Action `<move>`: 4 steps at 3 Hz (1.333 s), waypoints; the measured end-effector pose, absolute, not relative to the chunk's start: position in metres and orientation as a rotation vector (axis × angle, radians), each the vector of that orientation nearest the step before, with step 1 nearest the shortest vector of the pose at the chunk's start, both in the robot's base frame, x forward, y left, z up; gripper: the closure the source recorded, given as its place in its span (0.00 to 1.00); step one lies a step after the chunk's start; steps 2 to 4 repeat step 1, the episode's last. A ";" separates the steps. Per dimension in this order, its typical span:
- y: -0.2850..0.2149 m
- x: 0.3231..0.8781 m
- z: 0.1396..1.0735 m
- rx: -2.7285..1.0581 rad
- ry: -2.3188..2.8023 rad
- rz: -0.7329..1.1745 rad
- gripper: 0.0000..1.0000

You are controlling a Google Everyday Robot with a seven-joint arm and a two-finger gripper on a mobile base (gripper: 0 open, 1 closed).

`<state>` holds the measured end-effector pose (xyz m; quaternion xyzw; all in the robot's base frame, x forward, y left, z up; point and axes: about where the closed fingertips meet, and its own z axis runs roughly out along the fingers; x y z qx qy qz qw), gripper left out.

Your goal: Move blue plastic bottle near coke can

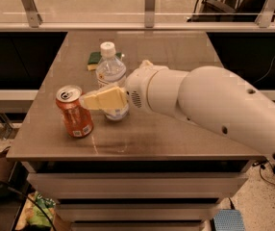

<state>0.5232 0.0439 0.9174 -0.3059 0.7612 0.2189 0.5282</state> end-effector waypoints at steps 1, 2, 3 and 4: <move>0.044 0.523 0.917 -0.731 1.819 0.523 0.00; 0.044 0.523 0.917 -0.731 1.819 0.523 0.00; 0.044 0.523 0.917 -0.731 1.819 0.523 0.00; 0.044 0.523 0.917 -0.731 1.819 0.523 0.00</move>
Offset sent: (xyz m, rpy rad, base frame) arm 0.0000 0.0000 0.0000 0.0000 0.0000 0.0000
